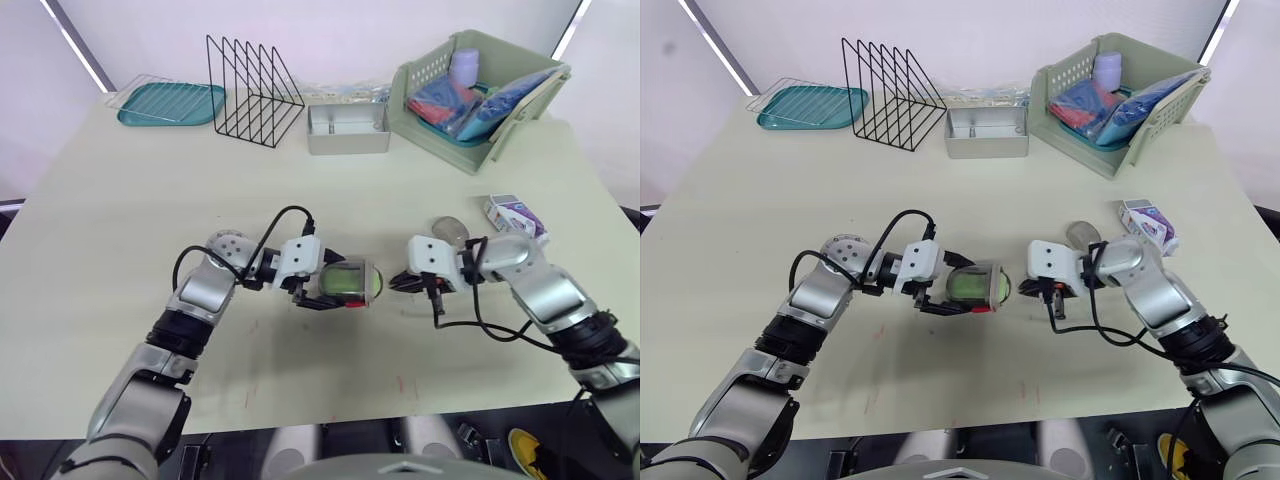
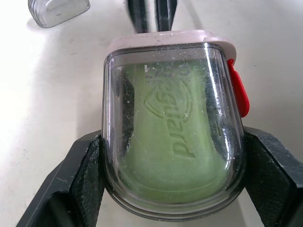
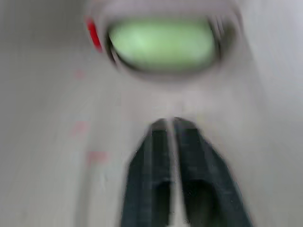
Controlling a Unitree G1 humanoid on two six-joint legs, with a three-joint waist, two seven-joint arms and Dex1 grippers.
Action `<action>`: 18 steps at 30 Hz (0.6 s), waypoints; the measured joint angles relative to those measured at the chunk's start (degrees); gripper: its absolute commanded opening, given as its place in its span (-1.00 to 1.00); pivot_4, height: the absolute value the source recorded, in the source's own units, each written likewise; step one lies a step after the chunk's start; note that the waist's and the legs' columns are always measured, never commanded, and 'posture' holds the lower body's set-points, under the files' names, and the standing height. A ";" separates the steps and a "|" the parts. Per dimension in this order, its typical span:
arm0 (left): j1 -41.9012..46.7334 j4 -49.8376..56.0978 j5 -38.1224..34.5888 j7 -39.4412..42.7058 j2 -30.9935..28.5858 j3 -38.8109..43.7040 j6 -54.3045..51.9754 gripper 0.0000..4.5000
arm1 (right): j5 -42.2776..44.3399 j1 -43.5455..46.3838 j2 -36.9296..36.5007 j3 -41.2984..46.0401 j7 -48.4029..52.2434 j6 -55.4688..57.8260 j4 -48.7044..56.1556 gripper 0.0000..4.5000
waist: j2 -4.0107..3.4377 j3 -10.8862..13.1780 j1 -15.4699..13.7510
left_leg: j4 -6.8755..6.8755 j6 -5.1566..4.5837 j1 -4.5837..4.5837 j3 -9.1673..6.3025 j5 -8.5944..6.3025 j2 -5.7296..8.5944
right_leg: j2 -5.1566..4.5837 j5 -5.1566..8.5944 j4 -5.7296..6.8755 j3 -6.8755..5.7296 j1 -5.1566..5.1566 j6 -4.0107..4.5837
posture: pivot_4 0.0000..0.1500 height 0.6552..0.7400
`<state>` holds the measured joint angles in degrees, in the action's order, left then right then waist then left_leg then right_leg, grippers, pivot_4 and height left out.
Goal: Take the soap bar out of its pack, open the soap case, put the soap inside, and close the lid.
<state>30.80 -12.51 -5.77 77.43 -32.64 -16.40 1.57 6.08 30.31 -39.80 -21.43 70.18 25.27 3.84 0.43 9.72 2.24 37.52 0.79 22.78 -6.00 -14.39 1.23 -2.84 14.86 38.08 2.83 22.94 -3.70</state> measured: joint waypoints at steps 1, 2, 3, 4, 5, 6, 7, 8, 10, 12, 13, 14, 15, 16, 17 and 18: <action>-0.32 0.34 -0.04 0.01 -0.14 0.01 0.00 0.53 | 1.58 -0.38 -0.87 0.68 1.10 1.89 -0.02 0.01 | 0.00 0.00 0.02 | 0.00 0.00 0.00 0.00 0.00 0.00 | 0.00 0.00 0.00 0.00 0.00 0.00 | 1.00 1.00; -0.52 0.58 -0.07 -0.01 -0.14 0.01 0.00 0.53 | 3.12 -0.86 -1.63 1.50 2.05 3.97 0.07 0.28 | 0.00 0.00 0.02 | 0.00 0.00 0.00 0.00 0.00 0.00 | 0.00 0.00 0.00 0.00 0.00 0.00 | 1.00 1.00; -0.69 0.77 -0.22 -0.01 -0.16 0.01 0.00 0.53 | 4.54 -1.34 -2.34 2.20 2.81 6.37 0.21 0.51 | 0.00 0.00 0.02 | 0.00 0.00 0.00 0.00 0.00 -0.01 | 0.00 0.00 0.00 0.00 0.00 0.00 | 1.00 1.00; -0.81 0.79 -0.41 -0.01 -0.21 0.02 0.00 0.53 | 6.42 -1.69 -2.99 2.83 3.59 9.24 0.51 0.72 | 0.00 0.00 0.07 | 0.00 0.00 0.00 0.01 0.00 -0.01 | 0.00 0.00 0.00 0.01 0.00 0.00 | 1.00 1.00; -0.86 0.82 -0.52 -0.03 -0.21 0.03 -0.01 0.53 | 7.71 -1.85 -3.18 3.25 3.99 11.37 0.99 0.98 | 0.00 0.00 0.09 | 0.00 0.00 -0.01 0.00 0.00 -0.01 | 0.00 0.00 0.01 0.01 0.00 0.00 | 1.00 1.00; -0.96 0.98 -0.63 -0.07 -0.21 0.05 0.00 0.53 | 9.70 -1.93 -3.52 3.83 4.40 14.93 1.65 0.98 | 0.00 0.00 0.09 | 0.00 0.00 0.00 0.00 0.00 -0.02 | 0.01 0.00 0.01 0.00 0.00 0.00 | 1.00 1.00; -1.09 1.16 -0.73 -0.11 -0.22 0.08 0.01 0.53 | 11.55 -1.94 -3.75 4.48 4.53 18.42 2.16 0.98 | 0.00 0.00 0.06 | 0.00 0.00 0.00 0.00 0.00 -0.02 | 0.00 0.00 0.01 0.00 0.00 0.00 | 1.00 1.00; -1.29 1.27 -0.84 -0.22 -0.22 0.10 0.07 0.53 | 14.43 -1.94 -3.67 5.81 4.40 24.00 2.35 0.98 | 0.01 0.00 0.03 | 0.00 0.00 0.00 -0.01 0.00 -0.02 | 0.00 0.00 0.00 0.00 0.00 0.00 | 1.00 1.00; -1.58 1.28 -1.13 -0.57 -0.19 0.12 0.14 0.53 | 19.76 -1.84 -2.66 8.57 3.52 34.85 2.15 0.98 | 0.00 0.00 -0.03 | 0.00 0.00 0.01 -0.02 0.00 -0.01 | 0.00 0.00 0.00 0.00 0.00 0.00 | 1.00 1.00; -1.60 1.39 -1.16 -1.14 -0.09 0.15 0.28 0.53 | 24.33 -1.55 -1.88 10.03 2.85 43.64 1.78 0.98 | 0.00 0.00 -0.06 | 0.00 -0.01 0.01 -0.02 0.00 -0.01 | 0.00 0.00 0.01 0.00 0.00 0.00 | 1.00 1.00; -1.60 1.54 -1.17 -1.41 -0.05 0.17 0.34 0.53 | 25.84 -1.48 -1.48 10.62 2.41 46.40 1.74 0.98 | 0.00 0.00 -0.07 | 0.00 -0.01 0.01 -0.01 0.00 -0.01 | 0.00 0.00 0.00 0.00 0.00 0.01 | 1.00 1.00; -1.61 1.82 -1.20 -1.62 0.00 0.19 0.43 0.53 | 27.31 -1.16 -0.68 11.37 1.51 49.48 1.60 0.98 | 0.00 0.00 -0.04 | 0.00 -0.01 0.01 0.00 0.00 -0.01 | 0.00 0.00 0.01 0.01 0.00 0.00 | 1.00 1.00; -1.61 2.15 -1.25 -1.84 0.21 0.26 0.49 0.53 | 29.10 -0.65 0.70 12.65 0.16 53.19 1.25 0.98 | 0.00 0.00 0.00 | 0.00 -0.01 0.01 0.00 0.00 -0.01 | 0.00 0.00 0.01 0.01 0.00 0.00 | 1.00 1.00; -1.63 2.41 -1.28 -2.10 0.41 0.26 0.53 0.53 | 30.11 -0.30 1.54 13.36 -0.67 55.06 1.05 0.98 | 0.00 0.00 -0.01 | 0.00 -0.01 0.01 0.00 0.00 -0.01 | 0.00 0.00 0.01 0.01 0.00 0.00 | 1.00 1.00; -1.65 2.60 -1.29 -2.29 0.49 0.26 0.55 0.53 | 30.87 0.02 2.16 13.78 -1.28 56.46 0.85 0.98 | 0.00 0.00 -0.01 | 0.00 -0.01 0.01 -0.01 0.00 -0.01 | 0.00 0.00 0.01 0.00 0.00 0.00 | 1.00 1.00; -1.73 2.90 -1.33 -2.61 0.49 0.35 0.62 0.53 | 32.15 0.46 4.23 15.75 -3.14 59.61 0.39 0.98 | 0.01 0.00 0.01 | -0.01 -0.01 0.01 -0.01 0.00 -0.01 | 0.01 0.00 0.01 0.00 0.00 0.00 | 1.00 1.00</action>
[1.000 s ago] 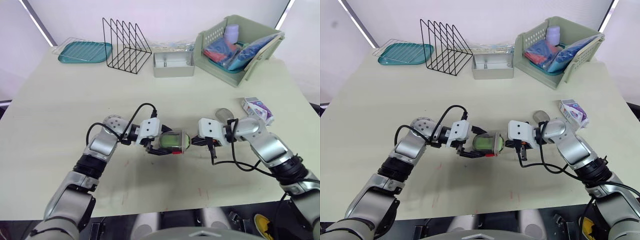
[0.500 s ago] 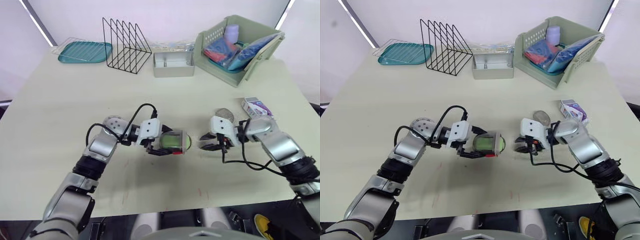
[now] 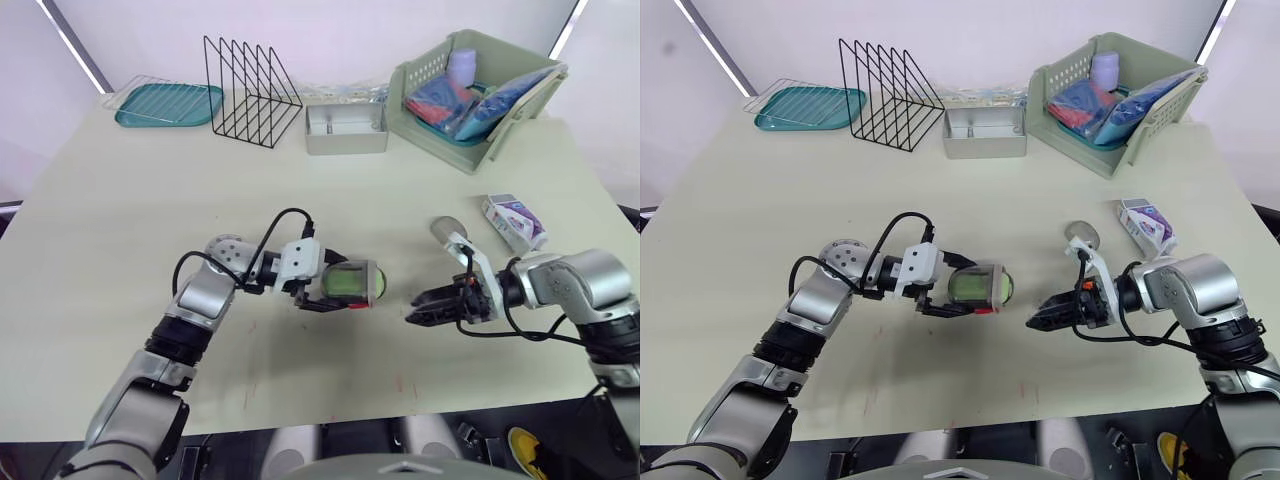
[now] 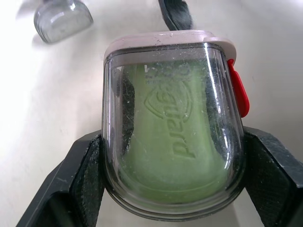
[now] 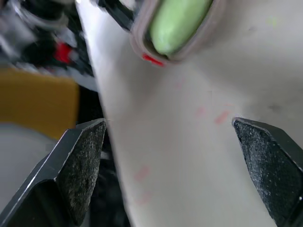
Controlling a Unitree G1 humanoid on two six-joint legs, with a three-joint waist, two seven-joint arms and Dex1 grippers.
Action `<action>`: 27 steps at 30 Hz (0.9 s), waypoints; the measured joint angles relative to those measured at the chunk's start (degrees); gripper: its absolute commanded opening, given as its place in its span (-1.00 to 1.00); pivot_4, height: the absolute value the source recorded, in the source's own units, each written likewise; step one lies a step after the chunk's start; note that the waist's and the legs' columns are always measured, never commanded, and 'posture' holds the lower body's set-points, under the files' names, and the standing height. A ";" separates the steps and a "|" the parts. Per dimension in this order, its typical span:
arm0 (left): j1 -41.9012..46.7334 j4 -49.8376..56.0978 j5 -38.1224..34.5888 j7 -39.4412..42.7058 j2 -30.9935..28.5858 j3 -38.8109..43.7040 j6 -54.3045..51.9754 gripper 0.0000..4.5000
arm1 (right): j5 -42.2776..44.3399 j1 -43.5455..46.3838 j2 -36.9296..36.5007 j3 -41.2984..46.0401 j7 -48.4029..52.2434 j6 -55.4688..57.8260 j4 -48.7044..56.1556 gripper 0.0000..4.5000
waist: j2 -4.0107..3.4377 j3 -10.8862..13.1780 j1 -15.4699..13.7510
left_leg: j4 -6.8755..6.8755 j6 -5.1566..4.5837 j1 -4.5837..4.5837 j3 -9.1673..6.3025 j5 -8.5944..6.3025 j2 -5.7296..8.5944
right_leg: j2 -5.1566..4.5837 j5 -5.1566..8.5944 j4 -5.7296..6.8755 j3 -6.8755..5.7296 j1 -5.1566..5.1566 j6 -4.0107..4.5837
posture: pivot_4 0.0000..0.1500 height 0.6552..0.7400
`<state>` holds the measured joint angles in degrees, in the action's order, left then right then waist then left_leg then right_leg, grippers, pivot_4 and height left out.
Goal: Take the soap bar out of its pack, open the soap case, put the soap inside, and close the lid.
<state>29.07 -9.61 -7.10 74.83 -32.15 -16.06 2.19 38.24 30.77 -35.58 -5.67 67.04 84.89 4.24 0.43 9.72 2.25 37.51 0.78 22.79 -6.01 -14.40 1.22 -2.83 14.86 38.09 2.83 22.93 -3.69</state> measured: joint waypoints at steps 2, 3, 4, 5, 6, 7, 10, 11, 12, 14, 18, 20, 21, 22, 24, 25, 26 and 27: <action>-0.06 0.14 -0.24 -0.44 0.04 0.22 0.13 0.53 | 1.46 0.64 4.55 3.72 -3.75 4.33 -1.09 0.98 | 0.00 0.00 0.06 | 0.00 0.00 0.00 0.01 0.00 0.00 | 0.00 0.00 0.02 0.02 0.01 0.00 | 1.00 1.00; -0.14 0.33 -0.45 -0.77 0.04 0.31 0.14 0.53 | 2.31 0.84 6.29 5.04 -5.86 5.77 -1.77 0.98 | 0.00 0.00 0.03 | 0.00 0.00 0.00 0.00 0.00 0.00 | 0.00 0.00 0.02 0.01 0.01 0.00 | 1.00 1.00; -0.21 0.55 -0.58 -1.06 0.06 0.35 0.14 0.53 | 3.03 0.89 7.55 6.15 -7.95 6.54 -2.44 0.98 | 0.00 0.00 0.02 | 0.00 0.00 0.01 0.01 0.00 0.01 | -0.01 0.00 0.01 0.02 0.01 0.00 | 1.00 1.00; -0.36 0.91 -0.78 -1.32 0.03 0.47 0.14 0.53 | 3.69 0.94 8.61 7.17 -10.05 7.01 -3.12 0.98 | 0.00 0.00 -0.07 | 0.00 0.00 0.01 0.01 0.00 0.04 | -0.03 0.00 0.01 0.01 0.01 0.00 | 1.00 1.00; -0.46 1.21 -0.92 -1.35 0.01 0.59 0.14 0.53 | 4.09 0.93 9.30 7.83 -11.34 7.19 -3.40 0.98 | 0.00 0.00 -0.11 | 0.00 0.00 0.01 0.00 0.00 0.05 | -0.04 0.00 0.01 0.01 0.01 0.00 | 1.00 1.00; -0.56 1.41 -0.95 -1.39 -0.02 0.69 0.14 0.53 | 4.71 0.98 9.96 8.51 -12.68 7.26 -3.85 0.98 | 0.00 0.00 -0.11 | 0.00 0.00 0.01 0.00 0.00 0.06 | -0.05 0.00 0.01 0.01 0.01 0.00 | 1.00 1.00; -0.78 2.02 -1.03 -1.87 0.06 0.96 -0.04 0.53 | 8.42 1.45 14.05 12.02 -19.79 7.33 -6.51 0.98 | -0.01 0.00 0.05 | -0.01 0.00 0.00 0.00 0.00 0.06 | -0.04 0.00 0.04 0.02 0.01 0.00 | 1.00 1.00; -0.82 2.26 -1.06 -2.08 0.13 0.96 -0.16 0.53 | 9.64 1.65 14.74 12.80 -21.53 7.33 -7.04 0.98 | -0.01 0.00 0.11 | -0.01 0.00 0.00 0.01 0.00 0.06 | -0.04 0.00 0.04 0.03 0.02 0.00 | 1.00 1.00; -0.82 2.36 -1.11 -2.16 0.16 0.96 -0.17 0.53 | 10.62 1.74 15.08 13.15 -22.86 7.33 -7.15 0.98 | -0.01 0.00 0.11 | -0.01 0.00 0.00 0.01 0.00 0.06 | -0.04 0.00 0.04 0.03 0.01 0.00 | 1.00 1.00; -0.85 2.36 -1.11 -2.41 0.21 0.96 -0.24 0.53 | 13.81 2.11 16.42 13.70 -27.29 7.33 -7.71 0.98 | -0.01 0.00 0.15 | -0.01 0.00 0.00 0.00 0.00 0.06 | -0.04 0.00 0.04 0.02 0.01 0.00 | 1.00 1.00; -0.85 2.37 -1.11 -2.48 0.30 0.94 -0.25 0.53 | 17.50 2.44 17.35 13.85 -31.86 7.33 -9.01 0.98 | -0.01 0.00 0.15 | -0.01 0.00 0.00 0.01 0.00 0.06 | -0.03 0.00 0.04 0.03 0.01 -0.01 | 1.00 1.00; -0.84 2.36 -1.11 -2.48 0.37 0.93 -0.25 0.53 | 19.13 2.62 17.72 13.91 -33.83 7.33 -9.63 0.98 | -0.01 0.00 0.15 | -0.01 0.00 0.00 0.01 0.00 0.06 | -0.03 0.00 0.05 0.03 0.01 0.00 | 1.00 1.00; -0.84 2.37 -1.11 -2.49 0.42 0.93 -0.25 0.53 | 19.72 2.79 17.88 13.91 -34.56 7.33 -9.92 0.98 | -0.01 0.00 0.17 | -0.01 0.00 0.00 0.01 0.00 0.06 | -0.03 0.00 0.05 0.03 0.01 0.00 | 1.00 1.00; -0.83 2.36 -1.10 -2.51 0.68 0.91 -0.25 0.53 | 21.04 3.22 18.08 13.91 -36.25 7.33 -10.41 0.98 | -0.02 0.00 0.19 | -0.02 0.00 0.00 0.01 0.00 0.06 | -0.03 0.00 0.05 0.03 0.01 0.00 | 1.00 1.00; -0.83 2.38 -1.10 -2.54 0.96 0.86 -0.26 0.53 | 22.37 3.68 18.34 14.04 -37.99 7.33 -11.32 0.98 | -0.02 0.00 0.18 | -0.02 -0.01 0.00 0.01 0.00 0.06 | -0.03 0.00 0.05 0.02 0.01 0.00 | 1.00 1.00; -0.83 2.38 -1.10 -2.55 1.07 0.84 -0.30 0.53 | 23.22 3.78 18.65 14.09 -39.13 7.33 -11.84 0.98 | -0.02 0.00 0.19 | -0.02 -0.01 0.00 0.01 0.00 0.06 | -0.03 0.00 0.05 0.03 0.02 0.00 | 1.00 1.00; -0.83 2.39 -1.10 -2.55 1.09 0.84 -0.30 0.53 | 23.65 3.78 18.72 14.09 -39.72 7.33 -12.04 0.98 | -0.02 0.00 0.19 | -0.02 -0.01 0.00 0.01 0.00 0.06 | -0.03 0.00 0.05 0.03 0.01 0.00 | 1.00 1.00; -0.83 2.39 -1.10 -2.55 1.08 0.84 -0.33 0.53 | 24.23 3.78 18.72 14.09 -40.42 7.33 -12.15 0.98 | -0.02 0.00 0.19 | -0.02 -0.01 0.00 0.01 0.00 0.06 | -0.03 0.00 0.05 0.03 0.01 0.00 | 1.00 1.00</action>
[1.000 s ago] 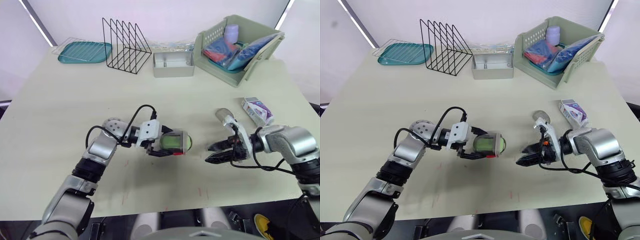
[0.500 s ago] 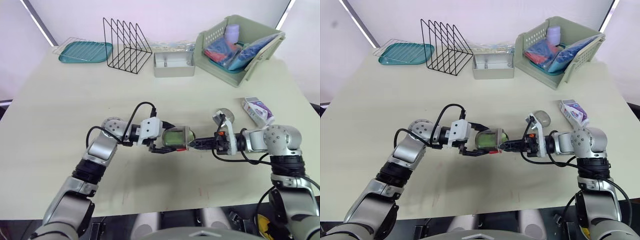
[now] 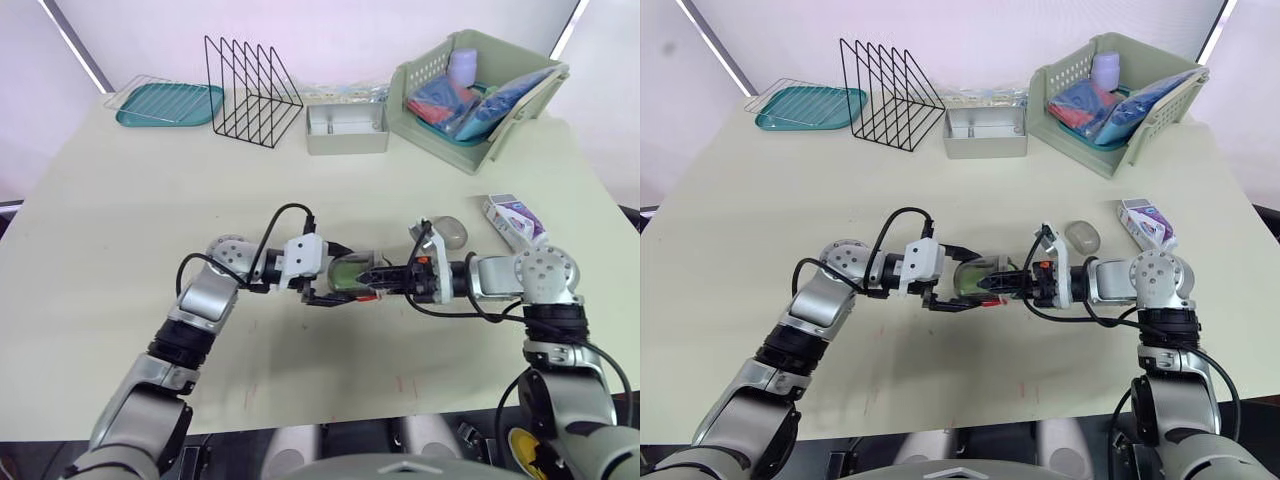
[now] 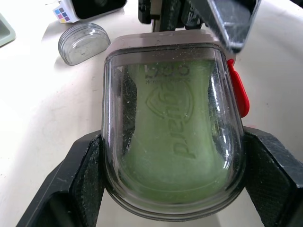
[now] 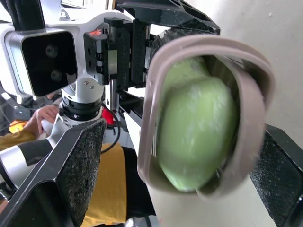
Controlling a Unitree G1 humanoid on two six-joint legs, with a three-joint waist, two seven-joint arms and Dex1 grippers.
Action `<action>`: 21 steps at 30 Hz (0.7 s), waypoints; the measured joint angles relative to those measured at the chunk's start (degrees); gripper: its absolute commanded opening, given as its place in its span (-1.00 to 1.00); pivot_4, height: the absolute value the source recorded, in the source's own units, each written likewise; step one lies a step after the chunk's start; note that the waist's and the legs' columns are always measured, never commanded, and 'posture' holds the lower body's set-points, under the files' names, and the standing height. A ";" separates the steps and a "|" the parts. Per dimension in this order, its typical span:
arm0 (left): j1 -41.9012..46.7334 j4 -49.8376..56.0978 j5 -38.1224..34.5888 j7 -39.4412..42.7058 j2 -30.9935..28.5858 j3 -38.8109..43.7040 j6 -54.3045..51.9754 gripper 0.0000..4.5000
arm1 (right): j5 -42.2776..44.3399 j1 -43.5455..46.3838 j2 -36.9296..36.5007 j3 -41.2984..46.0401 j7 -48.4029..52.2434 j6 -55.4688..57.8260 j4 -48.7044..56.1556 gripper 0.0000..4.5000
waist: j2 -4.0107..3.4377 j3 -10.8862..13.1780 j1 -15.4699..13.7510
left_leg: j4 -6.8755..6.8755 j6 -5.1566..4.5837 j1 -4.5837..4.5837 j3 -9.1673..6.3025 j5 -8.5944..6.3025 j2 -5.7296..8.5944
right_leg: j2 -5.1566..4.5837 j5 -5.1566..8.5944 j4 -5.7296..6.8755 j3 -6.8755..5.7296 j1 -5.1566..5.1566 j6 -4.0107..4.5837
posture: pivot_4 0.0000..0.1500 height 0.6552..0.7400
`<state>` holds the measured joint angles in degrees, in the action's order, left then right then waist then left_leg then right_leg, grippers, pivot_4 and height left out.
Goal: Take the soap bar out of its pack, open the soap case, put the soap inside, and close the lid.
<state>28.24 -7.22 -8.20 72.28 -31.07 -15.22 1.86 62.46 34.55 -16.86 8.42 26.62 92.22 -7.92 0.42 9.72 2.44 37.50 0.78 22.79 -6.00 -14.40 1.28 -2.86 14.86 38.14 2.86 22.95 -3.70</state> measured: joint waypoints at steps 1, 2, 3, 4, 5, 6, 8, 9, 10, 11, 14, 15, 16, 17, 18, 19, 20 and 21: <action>0.00 0.00 0.00 0.00 0.00 0.00 -0.03 0.53 | 0.75 0.00 0.01 0.00 -0.82 0.00 -0.03 0.98 | 0.00 0.00 0.00 | 0.00 0.00 0.00 0.00 0.00 0.00 | 0.00 0.00 0.00 0.00 0.00 0.00 | 1.00 1.00; 0.00 0.01 0.00 0.00 0.00 0.00 -0.05 0.53 | 1.35 0.02 0.08 0.01 -1.65 0.00 -0.14 0.98 | 0.00 0.00 0.00 | 0.00 0.00 0.00 0.00 0.00 0.00 | 0.00 0.00 0.00 0.00 0.00 0.00 | 1.00 1.00; 0.00 0.01 0.00 0.00 0.00 0.00 -0.05 0.53 | 1.56 0.02 0.13 0.01 -1.98 0.00 -0.23 0.98 | 0.00 0.00 0.00 | 0.00 0.00 0.00 0.00 0.00 0.00 | 0.00 0.00 0.00 0.00 0.00 0.00 | 1.00 1.00; 0.00 0.01 0.00 0.00 0.00 0.00 -0.10 0.53 | 2.35 0.03 0.35 0.01 -2.82 0.00 -0.75 0.98 | 0.00 0.00 0.02 | 0.00 0.00 0.00 0.00 0.00 0.00 | 0.00 0.00 0.00 0.00 0.00 0.00 | 1.00 1.00; 0.00 0.03 0.00 0.00 0.00 0.00 -0.11 0.53 | 2.56 0.03 0.42 0.01 -3.16 0.00 -0.96 0.98 | 0.00 0.00 0.02 | 0.00 0.00 0.00 0.00 0.00 0.00 | 0.00 0.00 0.00 0.00 0.00 0.00 | 1.00 1.00; 0.00 0.07 0.01 0.00 -0.01 0.00 -0.16 0.53 | 2.94 0.03 0.44 0.01 -3.63 0.00 -1.13 0.98 | 0.00 0.00 0.01 | 0.00 0.00 0.00 0.01 0.00 0.00 | 0.00 0.00 0.00 0.00 0.00 0.00 | 1.00 1.00; 0.00 0.29 0.01 0.00 -0.02 0.00 -0.22 0.53 | 3.46 0.04 0.46 0.01 -4.49 0.00 -1.25 0.98 | 0.00 0.00 0.01 | 0.00 0.00 0.00 0.01 0.00 0.00 | 0.00 0.00 0.00 0.00 0.00 0.00 | 1.00 1.00; 0.00 0.47 0.01 -0.01 -0.03 0.00 -0.23 0.53 | 3.59 0.04 0.48 0.01 -4.82 0.00 -1.37 0.98 | 0.00 0.00 0.01 | 0.00 0.00 0.00 0.00 0.00 0.00 | 0.00 0.00 0.00 0.00 0.00 0.00 | 1.00 1.00; 0.00 0.65 0.01 -0.01 -0.03 0.00 -0.24 0.53 | 3.71 0.04 0.49 0.01 -5.08 0.00 -1.57 0.98 | 0.00 0.00 0.02 | 0.00 0.00 0.00 0.01 0.00 0.00 | 0.01 0.00 0.00 0.00 0.00 0.00 | 1.00 1.00; 0.00 0.90 0.01 -0.01 -0.03 0.00 -0.27 0.53 | 3.85 0.04 0.52 0.01 -5.52 0.00 -1.70 0.98 | 0.00 0.00 0.02 | 0.00 0.00 0.00 0.01 0.00 0.00 | 0.00 0.00 0.00 0.01 0.00 0.00 | 1.00 1.00; 0.00 1.11 0.01 -0.01 -0.04 0.00 -0.32 0.53 | 4.75 0.04 1.17 0.21 -6.76 0.00 -2.09 0.98 | 0.00 0.00 0.04 | -0.01 0.00 0.00 0.01 0.00 -0.01 | 0.01 0.00 0.00 0.00 0.00 0.00 | 1.00 1.00; 0.00 1.11 0.01 -0.02 -0.04 0.00 -0.32 0.53 | 4.86 0.04 1.23 0.20 -7.02 0.00 -2.10 0.88 | 0.00 0.00 0.04 | -0.01 0.00 0.00 0.01 0.00 -0.01 | 0.01 0.00 0.00 0.01 0.00 0.00 | 1.00 1.00; 0.00 1.11 0.01 -0.02 -0.04 0.00 -0.32 0.53 | 4.92 0.04 1.22 0.21 -7.15 0.00 -2.11 0.75 | 0.00 0.00 0.05 | -0.01 0.00 0.00 0.01 0.00 -0.01 | 0.01 0.00 0.00 0.01 0.00 0.00 | 1.00 1.00; 0.00 1.11 0.01 -0.03 -0.05 0.00 -0.33 0.53 | 5.03 0.04 1.22 0.21 -7.36 0.00 -2.11 0.64 | 0.00 0.00 0.05 | -0.01 0.00 0.00 0.01 0.00 -0.01 | 0.01 0.00 0.00 0.01 0.00 0.00 | 1.00 1.00; 0.00 1.11 0.01 -0.03 -0.05 0.00 -0.33 0.53 | 5.05 0.04 1.22 0.21 -7.45 0.00 -2.11 0.34 | 0.00 0.00 0.03 | -0.01 0.00 0.00 0.01 0.00 -0.01 | 0.01 0.00 0.00 0.01 0.00 0.00 | 1.00 1.00; 0.00 1.11 0.01 -0.04 -0.06 0.00 -0.33 0.53 | 5.05 0.04 1.22 0.21 -7.54 0.00 -2.11 0.20 | 0.00 0.00 0.03 | -0.01 0.00 0.00 0.01 0.00 -0.01 | 0.01 0.00 0.00 0.01 0.00 0.00 | 1.00 1.00; 0.00 1.11 0.01 -0.04 -0.06 0.00 -0.33 0.53 | 5.05 0.04 1.22 0.21 -7.62 0.00 -2.11 0.11 | 0.00 0.00 0.03 | -0.01 0.00 0.00 0.01 0.00 -0.01 | 0.01 0.00 0.00 0.01 0.00 0.00 | 1.00 1.00; 0.00 1.11 0.01 -0.04 -0.06 0.00 -0.34 0.53 | 5.06 0.04 1.21 0.21 -7.67 0.00 -2.11 0.02 | 0.00 0.00 0.03 | -0.01 0.00 0.00 0.01 0.00 -0.01 | 0.01 0.00 0.00 0.01 0.00 0.00 | 1.00 1.00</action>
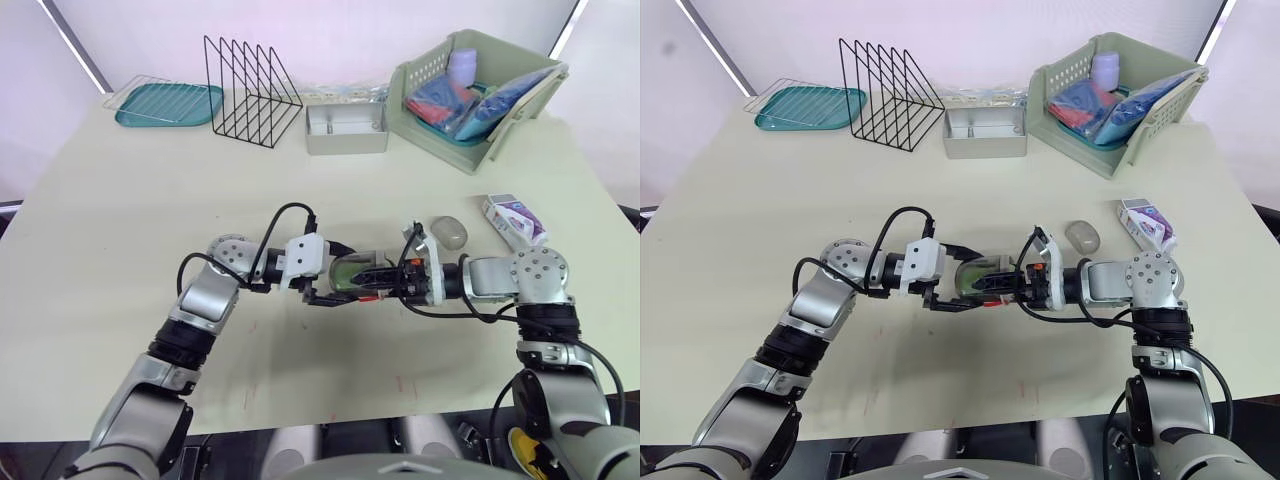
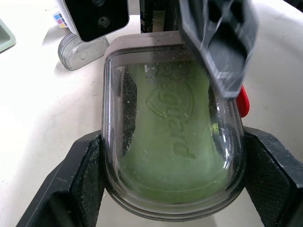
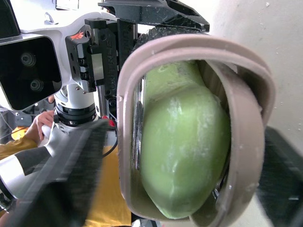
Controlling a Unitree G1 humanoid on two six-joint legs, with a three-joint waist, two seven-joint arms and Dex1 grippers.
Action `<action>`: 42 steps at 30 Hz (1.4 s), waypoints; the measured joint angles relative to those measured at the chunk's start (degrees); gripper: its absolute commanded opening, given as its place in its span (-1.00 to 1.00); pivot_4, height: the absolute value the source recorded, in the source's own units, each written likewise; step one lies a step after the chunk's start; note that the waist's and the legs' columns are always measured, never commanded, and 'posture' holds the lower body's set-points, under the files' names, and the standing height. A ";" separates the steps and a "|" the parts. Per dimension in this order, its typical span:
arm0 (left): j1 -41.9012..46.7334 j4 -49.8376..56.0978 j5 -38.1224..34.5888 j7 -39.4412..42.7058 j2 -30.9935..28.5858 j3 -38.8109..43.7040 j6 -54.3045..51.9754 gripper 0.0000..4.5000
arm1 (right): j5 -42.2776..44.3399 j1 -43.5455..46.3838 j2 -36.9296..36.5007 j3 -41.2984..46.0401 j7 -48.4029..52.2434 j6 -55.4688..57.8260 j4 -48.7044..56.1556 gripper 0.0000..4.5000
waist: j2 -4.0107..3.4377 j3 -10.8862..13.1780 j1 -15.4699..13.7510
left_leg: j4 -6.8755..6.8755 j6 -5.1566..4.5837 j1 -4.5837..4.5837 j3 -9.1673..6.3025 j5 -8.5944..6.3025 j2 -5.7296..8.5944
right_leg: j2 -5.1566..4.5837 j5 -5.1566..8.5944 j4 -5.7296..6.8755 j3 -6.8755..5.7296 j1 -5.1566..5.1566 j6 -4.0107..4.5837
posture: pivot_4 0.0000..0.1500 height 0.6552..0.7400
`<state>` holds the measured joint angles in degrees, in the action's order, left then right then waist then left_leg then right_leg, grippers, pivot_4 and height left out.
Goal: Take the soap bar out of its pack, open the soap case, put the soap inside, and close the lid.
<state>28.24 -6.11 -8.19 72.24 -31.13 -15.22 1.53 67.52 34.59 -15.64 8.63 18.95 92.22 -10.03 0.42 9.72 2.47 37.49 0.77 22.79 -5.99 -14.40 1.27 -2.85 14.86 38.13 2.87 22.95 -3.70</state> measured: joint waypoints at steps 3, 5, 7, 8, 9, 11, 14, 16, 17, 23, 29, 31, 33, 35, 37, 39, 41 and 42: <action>0.00 0.45 0.08 -0.49 -0.02 0.00 0.19 0.53 | 0.63 -0.01 -0.14 0.50 0.05 0.00 -0.13 -0.05 | 0.00 0.00 0.02 | -0.01 0.00 0.00 0.00 0.00 0.00 | 0.00 0.00 0.00 0.00 0.00 0.00 | 1.00 1.00; 0.00 0.64 0.08 -0.79 0.00 -0.08 0.24 0.53 | 1.21 -0.22 -0.51 0.30 0.15 -0.02 -0.11 -0.05 | 0.00 0.00 0.02 | -0.01 0.00 0.00 0.00 0.00 0.00 | 0.00 0.00 -0.01 0.00 0.00 0.00 | 1.00 1.00; 0.00 0.68 0.08 -0.85 0.05 -0.16 0.35 0.53 | 1.54 -0.34 -0.72 0.20 0.15 -0.05 -0.09 -0.05 | 0.00 0.00 0.01 | -0.01 0.00 0.00 0.01 0.00 0.00 | 0.00 0.00 -0.01 0.00 0.00 0.00 | 1.00 1.00; 0.00 0.68 0.08 -0.92 0.06 -0.21 0.40 0.53 | 1.60 -0.34 -0.78 0.18 0.14 -0.05 -0.09 -0.05 | 0.00 0.00 0.01 | -0.01 0.00 0.00 0.01 0.00 0.00 | 0.00 0.00 -0.01 0.00 0.00 0.00 | 1.00 1.00; 0.00 0.68 0.10 -1.07 0.07 -0.29 0.51 0.53 | 1.68 -0.34 -0.86 0.18 0.11 -0.05 -0.09 -0.05 | 0.00 0.00 0.01 | -0.01 0.00 0.00 0.01 0.00 0.00 | 0.00 0.00 -0.01 0.00 0.00 0.00 | 1.00 1.00; 0.00 0.68 0.11 -1.26 0.07 -0.40 0.65 0.53 | 1.86 -0.35 -0.95 0.18 -0.04 -0.05 -0.08 -0.05 | 0.00 0.00 0.02 | -0.01 0.00 0.00 0.01 0.00 0.00 | 0.00 0.00 -0.01 0.00 0.00 0.00 | 1.00 1.00; 0.00 0.68 0.11 -1.28 0.08 -0.40 0.77 0.53 | 2.03 -0.38 -0.99 0.19 -0.17 -0.05 -0.01 -0.05 | 0.00 0.00 0.01 | -0.01 0.00 0.00 0.00 0.00 0.00 | 0.00 0.00 -0.01 0.00 0.00 0.00 | 1.00 1.00; 0.00 0.68 0.01 -1.21 0.08 -0.40 0.71 0.98 | 2.09 -0.40 -1.01 0.19 -0.17 -0.04 0.01 -0.05 | 0.00 0.00 0.02 | -0.01 0.00 0.00 0.01 0.00 0.00 | 0.00 0.00 -0.01 0.00 0.00 0.00 | 1.00 1.00; 0.01 0.59 -0.30 -1.20 0.13 -0.34 0.50 1.00 | 2.25 -0.42 -1.17 -0.01 -0.09 0.01 0.22 -0.06 | 0.00 0.00 0.01 | -0.01 0.00 0.00 0.01 0.00 0.00 | 0.00 0.00 -0.01 0.00 0.00 0.00 | 1.00 1.00; 0.36 0.39 -1.44 0.09 -0.26 -0.26 0.25 1.00 | 2.62 -0.43 -1.49 -0.65 0.00 0.00 0.54 -0.07 | 0.00 0.00 0.01 | -0.01 0.00 0.00 0.01 0.00 0.00 | 0.00 0.00 -0.01 0.00 0.00 0.00 | 1.00 1.00; 1.02 0.21 -3.66 2.93 -3.03 0.92 -1.90 1.00 | 2.06 -0.39 -2.50 -1.01 1.19 -0.07 1.22 -0.07 | -0.01 0.00 0.05 | -0.02 0.00 0.00 0.00 0.00 -0.01 | 0.01 0.00 -0.02 0.00 0.00 0.00 | 1.00 1.00; 1.16 -0.21 -4.71 4.08 -4.95 1.91 -3.47 1.00 | 0.76 -0.20 -4.63 -1.90 2.59 -0.02 2.04 -0.07 | -0.01 0.01 0.07 | -0.03 0.00 0.00 0.01 0.00 -0.01 | 0.01 0.00 -0.02 0.00 0.01 0.00 | 1.00 1.00; 1.28 -0.25 -5.61 5.06 -6.23 3.10 -5.05 1.00 | -0.69 0.30 -6.57 -3.20 4.15 -0.12 2.59 -0.07 | -0.02 0.01 0.08 | -0.03 0.00 0.00 0.02 0.00 -0.01 | 0.01 0.00 -0.03 0.00 0.01 0.00 | 1.00 1.00; 1.90 -0.21 -6.72 6.09 -7.19 3.49 -7.29 1.00 | -2.71 1.38 -9.16 -5.49 7.24 -0.84 3.41 -0.07 | -0.02 0.01 0.00 | -0.03 0.00 0.00 0.01 0.00 0.00 | 0.00 0.00 -0.04 -0.01 0.01 -0.01 | 1.00 1.00; 2.06 -0.09 -7.70 6.35 -7.17 3.49 -9.59 1.00 | -5.92 4.09 -14.93 -10.90 12.61 -2.52 5.87 -0.07 | -0.05 0.04 0.01 | -0.03 -0.01 0.02 0.04 0.00 0.00 | -0.01 0.01 -0.07 0.01 0.02 -0.01 | 1.00 1.00; 2.05 -0.09 -7.77 6.35 -7.18 3.49 -9.96 1.00 | -6.68 5.09 -16.01 -10.89 13.68 -3.05 6.60 -0.07 | -0.02 0.02 0.03 | -0.04 -0.01 0.02 0.00 0.00 -0.03 | 0.01 0.01 -0.09 -0.03 0.01 -0.01 | 1.00 1.00; 2.02 0.03 -7.77 6.03 -6.59 3.44 -10.15 1.00 | -9.42 9.00 -21.24 -17.70 19.84 -5.63 9.21 -0.07 | -0.32 0.20 0.09 | -0.04 -0.02 0.13 0.13 0.00 0.00 | -0.01 0.00 -0.03 0.09 0.18 -0.02 | 1.00 1.00; 1.62 0.35 -7.74 5.57 -5.96 3.38 -10.13 1.00 | -14.22 13.93 -28.47 -24.62 27.25 -10.22 13.40 -0.07 | -0.45 0.28 0.07 | -0.02 -0.01 0.21 0.17 0.00 0.00 | -0.02 0.00 0.00 0.12 0.31 -0.03 | 1.00 1.00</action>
<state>29.85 -5.76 -15.93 77.81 -37.09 -11.84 -8.60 53.30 48.51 -44.11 -15.99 46.20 82.00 3.37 -0.04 10.00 2.54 37.46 0.76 22.99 -5.82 -14.40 1.27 -2.87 14.86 38.13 2.98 23.26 -3.73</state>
